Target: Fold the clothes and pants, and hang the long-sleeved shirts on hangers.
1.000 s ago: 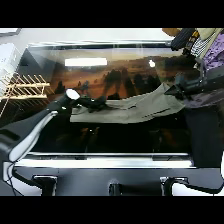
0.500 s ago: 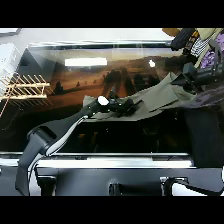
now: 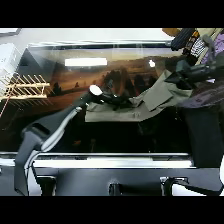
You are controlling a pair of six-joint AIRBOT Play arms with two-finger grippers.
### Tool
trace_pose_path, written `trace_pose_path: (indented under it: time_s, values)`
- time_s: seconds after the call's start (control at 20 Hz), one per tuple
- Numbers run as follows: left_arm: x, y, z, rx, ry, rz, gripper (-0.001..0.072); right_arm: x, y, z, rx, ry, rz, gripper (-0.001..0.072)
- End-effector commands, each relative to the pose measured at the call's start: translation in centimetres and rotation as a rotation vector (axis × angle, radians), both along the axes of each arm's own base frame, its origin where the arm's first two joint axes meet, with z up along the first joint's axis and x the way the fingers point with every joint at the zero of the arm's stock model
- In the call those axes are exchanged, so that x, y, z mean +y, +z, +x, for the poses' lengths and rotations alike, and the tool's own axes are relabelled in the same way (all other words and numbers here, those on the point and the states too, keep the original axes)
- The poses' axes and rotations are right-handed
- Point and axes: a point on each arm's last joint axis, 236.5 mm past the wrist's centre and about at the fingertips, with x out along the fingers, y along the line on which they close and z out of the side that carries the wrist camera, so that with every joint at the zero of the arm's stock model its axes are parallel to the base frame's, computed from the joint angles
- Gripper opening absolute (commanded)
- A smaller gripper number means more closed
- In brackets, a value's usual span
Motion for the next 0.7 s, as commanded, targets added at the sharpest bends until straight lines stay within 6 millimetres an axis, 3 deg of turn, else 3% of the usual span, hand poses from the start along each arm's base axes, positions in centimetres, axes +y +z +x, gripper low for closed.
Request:
trace_pose_path:
  time_s: [0.0,0.15,0.35,0.5,0.65]
  values:
    - [9.7,5.3,2.2,-0.126,-0.032,0.131,0.0011,6.2,-0.4,0.8,-0.042,0.093,0.019,0.0024]
    - [20.4,11.7,4.2,-0.272,0.064,0.287,0.0011,12.6,-1.9,1.2,-0.051,0.163,0.043,0.0024]
    - [32.7,18.8,3.4,-0.382,0.234,0.453,0.0012,20.5,-5.5,0.7,-0.042,0.261,0.055,0.0025]
    - [39.0,22.0,2.3,-0.414,0.354,0.515,0.0012,24.5,-9.4,0.1,-0.003,0.316,0.054,0.0025]
    - [42.3,23.1,1.9,-0.418,0.429,0.532,0.0012,27.3,-12.5,-0.4,0.053,0.341,0.085,0.0025]
